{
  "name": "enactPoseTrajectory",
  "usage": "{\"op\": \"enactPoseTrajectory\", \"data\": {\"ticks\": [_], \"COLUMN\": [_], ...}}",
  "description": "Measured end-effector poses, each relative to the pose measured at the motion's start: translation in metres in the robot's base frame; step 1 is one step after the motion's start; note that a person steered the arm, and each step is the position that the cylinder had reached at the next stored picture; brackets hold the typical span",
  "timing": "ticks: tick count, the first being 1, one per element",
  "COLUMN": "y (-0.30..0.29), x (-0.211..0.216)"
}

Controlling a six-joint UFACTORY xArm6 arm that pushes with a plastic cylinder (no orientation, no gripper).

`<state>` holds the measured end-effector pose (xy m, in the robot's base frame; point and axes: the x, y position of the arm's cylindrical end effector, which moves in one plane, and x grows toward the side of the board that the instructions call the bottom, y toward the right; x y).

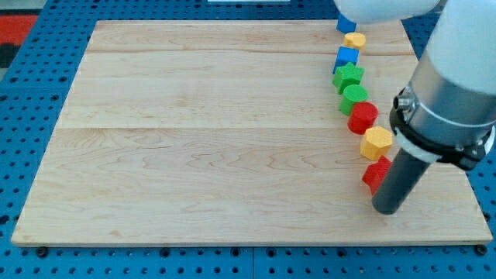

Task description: Move the arm left and top

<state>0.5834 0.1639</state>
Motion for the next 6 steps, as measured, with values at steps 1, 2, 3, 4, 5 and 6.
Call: {"op": "enactPoseTrajectory", "data": {"ticks": [1, 2, 3, 4, 5, 6], "y": [-0.023, -0.064, -0.093, -0.093, -0.093, -0.095], "x": [0.014, 0.014, 0.014, 0.014, 0.014, -0.001]}}
